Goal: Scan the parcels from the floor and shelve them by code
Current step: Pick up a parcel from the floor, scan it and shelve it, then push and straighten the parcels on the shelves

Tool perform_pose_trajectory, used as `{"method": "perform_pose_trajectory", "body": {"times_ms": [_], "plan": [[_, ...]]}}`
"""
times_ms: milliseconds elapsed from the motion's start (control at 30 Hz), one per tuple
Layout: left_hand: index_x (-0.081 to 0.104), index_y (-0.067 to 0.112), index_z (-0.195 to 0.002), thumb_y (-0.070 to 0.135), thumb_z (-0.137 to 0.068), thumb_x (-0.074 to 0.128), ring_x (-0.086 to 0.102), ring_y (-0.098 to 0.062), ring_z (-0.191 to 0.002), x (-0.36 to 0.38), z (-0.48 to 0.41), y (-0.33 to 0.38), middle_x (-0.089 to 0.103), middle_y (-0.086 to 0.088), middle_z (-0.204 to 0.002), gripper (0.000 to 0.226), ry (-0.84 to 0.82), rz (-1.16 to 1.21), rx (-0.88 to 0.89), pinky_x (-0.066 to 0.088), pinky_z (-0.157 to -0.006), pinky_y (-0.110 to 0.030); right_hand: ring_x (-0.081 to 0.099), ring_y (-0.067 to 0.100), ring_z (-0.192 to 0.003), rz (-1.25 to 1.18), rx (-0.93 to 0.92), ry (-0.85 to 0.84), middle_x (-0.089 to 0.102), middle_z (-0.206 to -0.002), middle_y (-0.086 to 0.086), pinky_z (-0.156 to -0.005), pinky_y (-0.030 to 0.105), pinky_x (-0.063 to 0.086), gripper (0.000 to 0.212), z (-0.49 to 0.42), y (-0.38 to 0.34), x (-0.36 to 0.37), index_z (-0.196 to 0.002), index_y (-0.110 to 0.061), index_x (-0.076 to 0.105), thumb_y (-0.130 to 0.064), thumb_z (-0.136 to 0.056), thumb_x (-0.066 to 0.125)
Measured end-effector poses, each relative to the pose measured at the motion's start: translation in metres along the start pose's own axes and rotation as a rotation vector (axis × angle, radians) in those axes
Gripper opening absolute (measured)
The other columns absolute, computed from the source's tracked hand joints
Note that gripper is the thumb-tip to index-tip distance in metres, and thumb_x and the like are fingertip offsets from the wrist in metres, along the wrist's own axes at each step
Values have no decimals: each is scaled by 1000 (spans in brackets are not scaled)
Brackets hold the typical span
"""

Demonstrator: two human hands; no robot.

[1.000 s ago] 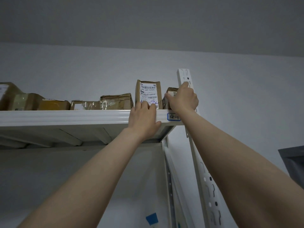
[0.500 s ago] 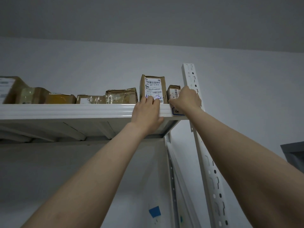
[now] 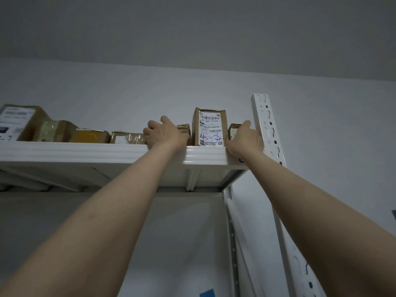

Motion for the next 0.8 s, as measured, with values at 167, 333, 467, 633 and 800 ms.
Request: {"method": "perform_pose_trajectory", "body": {"times_ms": [167, 333, 467, 633, 800], "plan": [[21, 9, -153, 72, -74, 70, 32, -44, -135, 7, -13, -8, 30, -25, -148, 111, -43, 0, -64, 38, -106, -48, 58, 37, -109, 19, -26, 2, 59, -120, 17, -82, 44, 48, 57, 0, -6, -1, -132, -3, 34, -31, -92, 62], [23, 5, -152, 79, -64, 72, 36, -42, -133, 5, -16, -12, 34, -23, -146, 125, -6, -14, -81, 38, -107, -47, 58, 37, -109, 11, -43, 4, 59, -118, 16, -73, 38, 41, 56, 0, -10, 4, -129, -4, 34, -32, -91, 64], [24, 3, -151, 80, -63, 72, 35, -39, -134, 6, -16, -13, 34, -23, -147, 127, -11, -11, -80, 35, -108, -45, 58, 36, -107, -6, -32, -24, 59, -116, 15, -77, 41, 47, 61, 1, -9, 3, -130, -3, 33, -37, -91, 65], [24, 1, -150, 77, -75, 63, 31, -39, -137, -4, -10, -16, 33, -23, -149, 114, 18, -35, -35, 32, -110, -45, 44, 36, -125, 26, -33, 19, 47, -135, 19, -97, 43, 42, 77, 10, -17, -1, -136, -4, 34, -40, -81, 76], [31, 4, -146, 71, -84, 56, 32, -38, -136, -25, 4, -34, 36, -21, -148, 95, 102, -50, 14, 34, -108, -46, 34, 33, -135, 6, -249, 190, 43, -141, 16, -106, 42, 37, 73, 35, -70, -8, -137, -5, 39, -32, -79, 75]]}}
Point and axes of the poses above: each hand's wrist, its own z-axis away from the middle knuckle, its own x-axis out of the palm, y = z × x, the point moved 8 cm from there along -z, towards the middle knuckle
